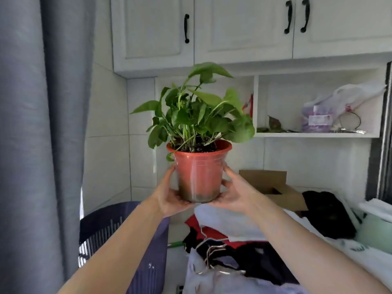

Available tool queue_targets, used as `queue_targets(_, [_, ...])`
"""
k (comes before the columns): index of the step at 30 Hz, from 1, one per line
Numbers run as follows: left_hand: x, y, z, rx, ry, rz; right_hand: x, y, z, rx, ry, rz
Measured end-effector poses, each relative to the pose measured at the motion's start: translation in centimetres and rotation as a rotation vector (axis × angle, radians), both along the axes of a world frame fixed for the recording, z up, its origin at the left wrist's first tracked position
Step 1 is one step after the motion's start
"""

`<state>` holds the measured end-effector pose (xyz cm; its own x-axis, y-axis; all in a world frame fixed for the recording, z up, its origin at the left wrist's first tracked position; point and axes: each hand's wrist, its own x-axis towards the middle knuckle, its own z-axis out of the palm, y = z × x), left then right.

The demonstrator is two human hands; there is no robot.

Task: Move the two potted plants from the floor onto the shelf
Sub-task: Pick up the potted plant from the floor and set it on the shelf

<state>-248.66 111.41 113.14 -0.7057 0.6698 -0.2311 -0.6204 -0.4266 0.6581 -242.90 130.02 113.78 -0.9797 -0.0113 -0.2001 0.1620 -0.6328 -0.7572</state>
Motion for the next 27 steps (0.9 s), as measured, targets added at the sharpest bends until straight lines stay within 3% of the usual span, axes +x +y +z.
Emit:
queue_targets(12, [-16.5, 7.1, 7.9, 0.052, 0.048, -0.024, -17.9, 7.7, 8.0, 0.052, 0.018, -0.007])
queue_targets(27, [-33.3, 7.4, 16.7, -0.056, 0.179, 0.050, -35.2, 6.9, 16.5, 0.096, 0.052, -0.122])
